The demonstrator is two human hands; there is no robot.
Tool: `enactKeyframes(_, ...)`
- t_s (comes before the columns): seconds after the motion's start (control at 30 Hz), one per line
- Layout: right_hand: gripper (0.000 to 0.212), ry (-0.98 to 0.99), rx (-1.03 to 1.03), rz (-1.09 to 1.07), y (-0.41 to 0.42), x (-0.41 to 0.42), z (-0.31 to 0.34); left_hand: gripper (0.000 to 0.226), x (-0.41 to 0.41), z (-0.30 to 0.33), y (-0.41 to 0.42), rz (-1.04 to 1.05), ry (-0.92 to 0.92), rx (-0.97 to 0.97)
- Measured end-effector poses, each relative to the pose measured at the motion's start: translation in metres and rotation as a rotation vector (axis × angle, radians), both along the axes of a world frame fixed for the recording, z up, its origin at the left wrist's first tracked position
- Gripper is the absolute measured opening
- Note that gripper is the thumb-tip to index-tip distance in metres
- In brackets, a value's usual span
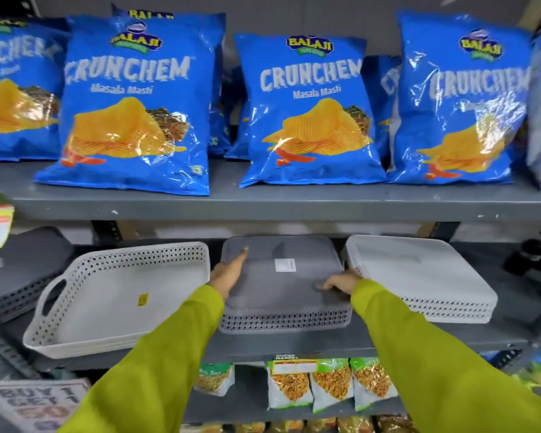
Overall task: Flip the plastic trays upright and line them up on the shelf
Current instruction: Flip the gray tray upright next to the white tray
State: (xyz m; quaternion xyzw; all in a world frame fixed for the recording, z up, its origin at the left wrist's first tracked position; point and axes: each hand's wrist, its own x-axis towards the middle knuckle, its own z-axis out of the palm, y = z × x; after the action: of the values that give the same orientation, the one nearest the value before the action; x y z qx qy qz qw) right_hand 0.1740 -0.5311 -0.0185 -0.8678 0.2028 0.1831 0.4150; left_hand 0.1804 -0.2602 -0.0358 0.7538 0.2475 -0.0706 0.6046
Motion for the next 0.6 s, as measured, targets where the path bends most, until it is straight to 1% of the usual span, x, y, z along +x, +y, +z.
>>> enactKeyframes(0.03,0.082,-0.042,0.141,-0.11,-0.002,0.004,-0.002,0.121,-0.001,0.004,-0.005,0.023,-0.002,-0.002)
enactKeyframes(0.07,0.092,-0.115,0.278,-0.175,-0.005,0.009,-0.004,0.123,-0.003,0.009,-0.008,0.053,-0.023,0.021)
enactKeyframes(0.1,0.093,-0.214,0.38,-0.227,-0.012,0.023,-0.014,0.119,-0.003,0.013,-0.012,0.09,-0.094,0.039)
enactKeyframes(0.13,0.094,-0.292,0.47,-0.269,-0.014,0.028,-0.011,0.107,-0.005,0.019,-0.015,0.141,-0.212,0.035)
enactKeyframes(0.17,0.095,-0.335,0.585,-0.311,-0.012,0.024,-0.001,0.09,-0.008,0.025,-0.019,0.205,-0.368,-0.008)
enactKeyframes(0.2,0.089,-0.386,0.73,-0.358,-0.011,0.025,0.005,0.073,-0.012,0.031,-0.02,0.272,-0.527,-0.061)
enactKeyframes(0.23,0.076,-0.402,0.858,-0.395,-0.01,0.02,0.015,0.062,-0.014,0.034,-0.019,0.313,-0.651,-0.112)
enactKeyframes(0.27,0.067,-0.407,0.958,-0.404,-0.008,0.017,0.026,0.057,-0.015,0.038,-0.017,0.313,-0.724,-0.162)
enactKeyframes(0.3,0.066,-0.421,1.013,-0.405,-0.014,0.019,0.024,0.059,-0.016,0.037,-0.013,0.281,-0.725,-0.226)
enactKeyframes(0.33,0.071,-0.411,1.019,-0.452,-0.021,0.019,0.024,0.068,-0.014,0.034,-0.007,0.238,-0.684,-0.315)
enactKeyframes(0.37,0.076,-0.393,1.035,-0.452,-0.027,0.018,0.023,0.08,-0.009,0.025,0.004,0.192,-0.601,-0.387)
enactKeyframes(0.4,0.075,-0.379,1.036,-0.427,-0.032,0.017,0.021,0.089,-0.007,0.02,0.013,0.156,-0.51,-0.417)
enactKeyframes(0.43,0.069,-0.341,1.011,-0.401,-0.039,0.016,0.018,0.091,-0.006,0.014,0.023,0.131,-0.425,-0.394)
enactKeyframes(0.47,0.056,-0.274,0.969,-0.4,-0.043,0.017,0.016,0.087,-0.006,0.009,0.031,0.116,-0.34,-0.332)
enactKeyframes(0.5,0.042,-0.229,0.942,-0.343,-0.044,0.018,0.014,0.076,-0.01,0.008,0.034,0.106,-0.274,-0.242)
enactKeyframes(0.53,0.029,-0.195,0.845,-0.251,-0.045,0.017,0.011,0.062,-0.014,0.007,0.036,0.076,-0.214,-0.129)
enactKeyframes(0.57,0.02,-0.183,0.744,-0.211,-0.046,0.021,0.003,0.048,-0.018,0.004,0.037,0.025,-0.173,0.003)
enactKeyframes(0.6,0.024,-0.195,0.63,-0.178,-0.046,0.025,-0.004,0.036,-0.024,0.005,0.035,-0.009,-0.132,0.131)
